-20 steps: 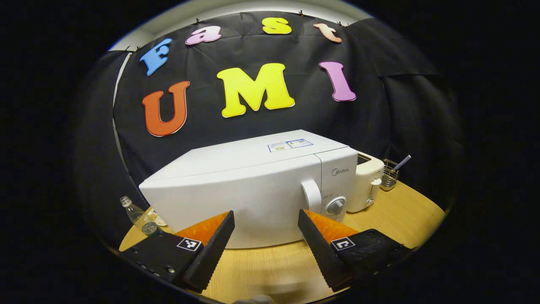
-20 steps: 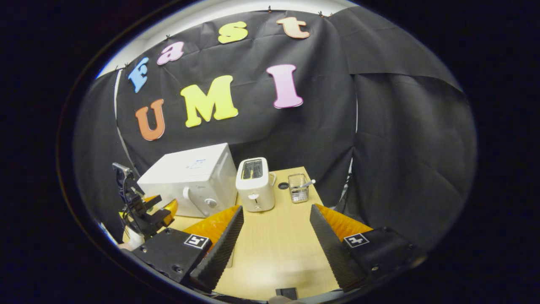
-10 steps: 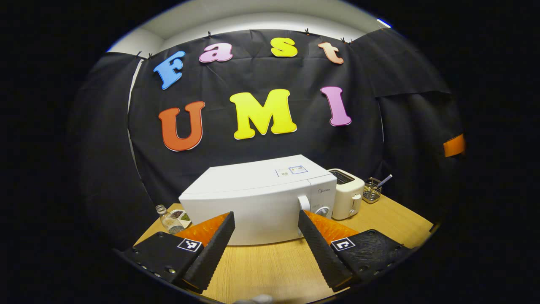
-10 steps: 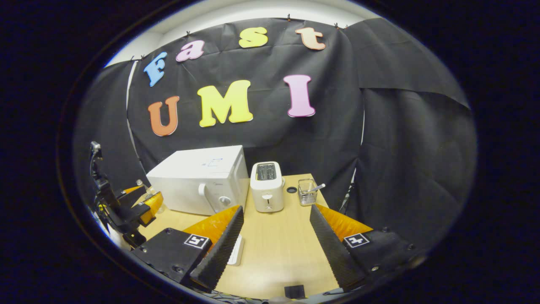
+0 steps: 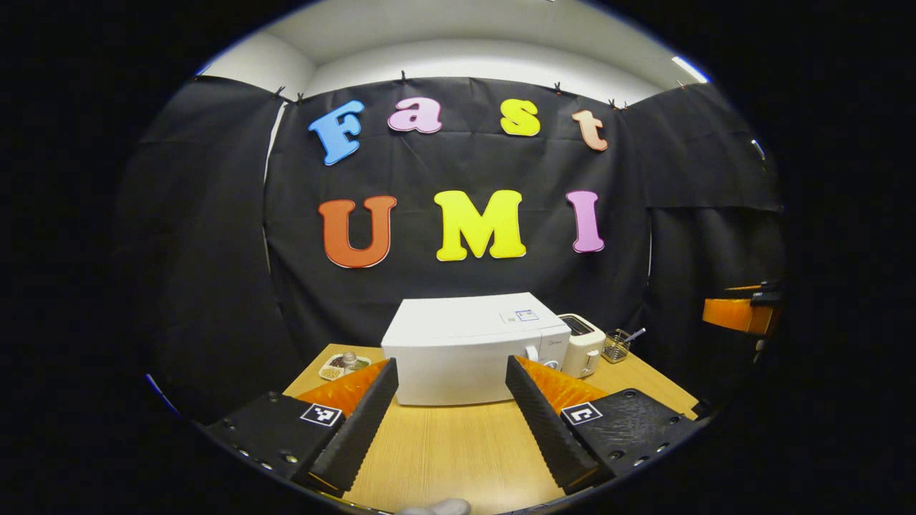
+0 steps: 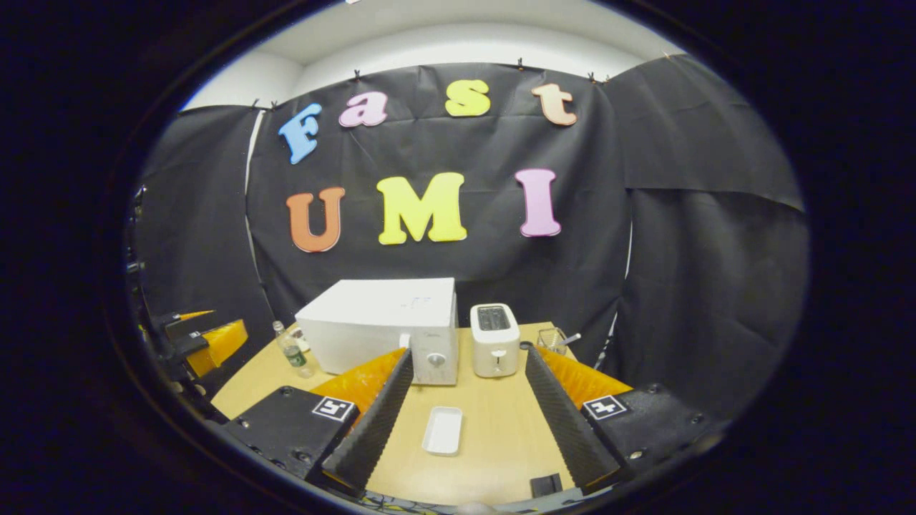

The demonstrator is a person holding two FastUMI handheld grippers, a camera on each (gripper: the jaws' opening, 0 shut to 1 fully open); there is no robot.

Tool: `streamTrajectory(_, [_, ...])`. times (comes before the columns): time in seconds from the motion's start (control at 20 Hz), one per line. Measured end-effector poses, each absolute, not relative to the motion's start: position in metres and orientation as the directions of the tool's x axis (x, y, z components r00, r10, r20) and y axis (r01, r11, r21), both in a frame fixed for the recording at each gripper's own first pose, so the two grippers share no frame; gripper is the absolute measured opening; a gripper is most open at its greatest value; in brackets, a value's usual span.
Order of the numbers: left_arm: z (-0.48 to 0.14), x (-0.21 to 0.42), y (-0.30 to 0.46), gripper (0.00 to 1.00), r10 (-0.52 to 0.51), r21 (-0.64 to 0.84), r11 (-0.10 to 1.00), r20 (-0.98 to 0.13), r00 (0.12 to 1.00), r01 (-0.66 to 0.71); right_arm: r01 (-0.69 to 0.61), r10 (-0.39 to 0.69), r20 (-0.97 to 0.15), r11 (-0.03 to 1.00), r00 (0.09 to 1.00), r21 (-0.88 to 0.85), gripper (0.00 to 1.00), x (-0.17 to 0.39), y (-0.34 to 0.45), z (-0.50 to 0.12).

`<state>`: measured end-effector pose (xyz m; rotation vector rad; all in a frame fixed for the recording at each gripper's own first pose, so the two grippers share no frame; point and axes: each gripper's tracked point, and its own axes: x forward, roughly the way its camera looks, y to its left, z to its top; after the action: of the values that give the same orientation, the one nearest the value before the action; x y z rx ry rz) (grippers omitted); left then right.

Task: Open the microwave oven with the left hand, put the food in, and close the microwave oven.

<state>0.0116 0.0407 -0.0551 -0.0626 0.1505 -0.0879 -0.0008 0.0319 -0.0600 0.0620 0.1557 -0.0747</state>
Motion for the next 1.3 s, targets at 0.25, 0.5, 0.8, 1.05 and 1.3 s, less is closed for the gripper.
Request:
streamTrajectory(0.25, [-0.026,-0.010,0.081,0.95,-0.043,-0.073,0.997,-0.099,0.994,0.035,0.076,-0.071,-0.095,0.996,0.993,0.052,1.00,-0.018,0.057,-0.036])
streamTrajectory(0.5, [-0.016,-0.021,0.099,0.95,-0.018,-0.082,0.997,-0.082,0.996,0.012,0.084,-0.082,-0.051,0.996,0.995,0.030,0.91,-0.030,0.064,-0.016])
streamTrajectory(0.8, [-0.007,-0.027,0.102,0.95,-0.025,-0.094,0.995,-0.071,0.997,0.018,0.092,-0.092,-0.015,0.996,0.996,-0.001,1.00,-0.035,0.066,0.001])
streamTrajectory(1.05, [0.008,-0.030,0.099,0.95,-0.038,-0.102,0.994,-0.046,0.998,0.033,0.087,-0.087,0.000,0.996,0.996,0.004,0.91,-0.037,0.070,0.013])
streamTrajectory(1.3, [0.021,-0.032,0.100,0.95,-0.046,-0.089,0.995,-0.026,0.999,0.044,0.079,-0.079,0.017,0.997,0.997,0.009,1.00,-0.035,0.076,0.023])
